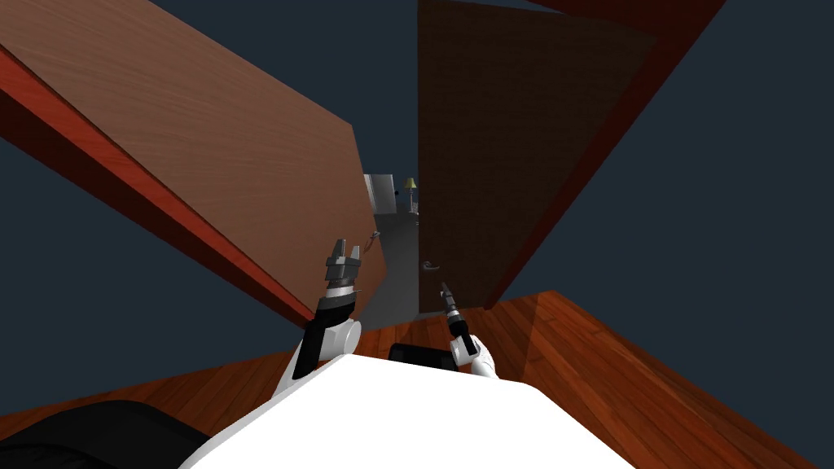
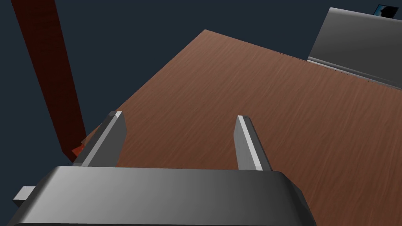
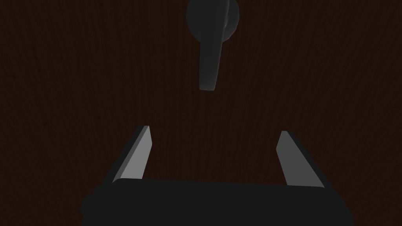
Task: Push the door open
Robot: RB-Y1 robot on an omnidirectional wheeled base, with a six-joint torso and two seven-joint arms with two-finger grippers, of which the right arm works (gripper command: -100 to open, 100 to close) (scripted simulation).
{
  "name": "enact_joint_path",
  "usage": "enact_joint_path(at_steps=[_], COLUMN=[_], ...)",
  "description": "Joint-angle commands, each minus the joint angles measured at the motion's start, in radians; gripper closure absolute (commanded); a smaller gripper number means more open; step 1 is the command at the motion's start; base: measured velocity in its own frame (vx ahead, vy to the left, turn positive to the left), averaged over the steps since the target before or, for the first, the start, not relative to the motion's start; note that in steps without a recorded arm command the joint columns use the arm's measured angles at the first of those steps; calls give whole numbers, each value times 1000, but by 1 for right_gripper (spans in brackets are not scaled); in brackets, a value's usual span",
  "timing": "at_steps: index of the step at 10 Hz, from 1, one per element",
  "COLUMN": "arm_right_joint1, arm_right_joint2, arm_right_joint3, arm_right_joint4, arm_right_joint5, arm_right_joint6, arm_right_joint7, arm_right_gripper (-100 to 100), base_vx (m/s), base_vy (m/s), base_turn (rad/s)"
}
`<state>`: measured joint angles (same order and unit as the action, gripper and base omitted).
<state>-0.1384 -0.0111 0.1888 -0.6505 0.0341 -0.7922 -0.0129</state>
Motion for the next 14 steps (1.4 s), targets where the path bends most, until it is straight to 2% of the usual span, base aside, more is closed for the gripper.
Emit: enact_joint_path(at_steps=[1, 3, 5, 8, 9, 10, 14], arm_right_joint1=[0, -1, -2, -4, 1, 1, 1], arm_right_joint2=[-10, -11, -1, 44, 32, 32, 32], arm_right_joint3=[-3, -7, -11, -17, -14, -14, -14], arm_right_joint4=[-2, 1, 5, 10, -2, -2, -2], arm_right_joint5=[-2, -4, -6, -10, -8, -8, -8], arm_right_joint6=[0, -2, -4, -7, -2, -2, -2], arm_right_joint7=[1, 2, 2, 3, 2, 2, 2], arm_right_gripper=[-100, -100, -100, -100, -100, 100, 100], base_vx=[219, 213, 192, 208, 85, -10, -21], base_vy=[45, 76, 49, 67, 24, -1, -6], base_turn=[24, 24, 26, 28, 5, -5, 1])
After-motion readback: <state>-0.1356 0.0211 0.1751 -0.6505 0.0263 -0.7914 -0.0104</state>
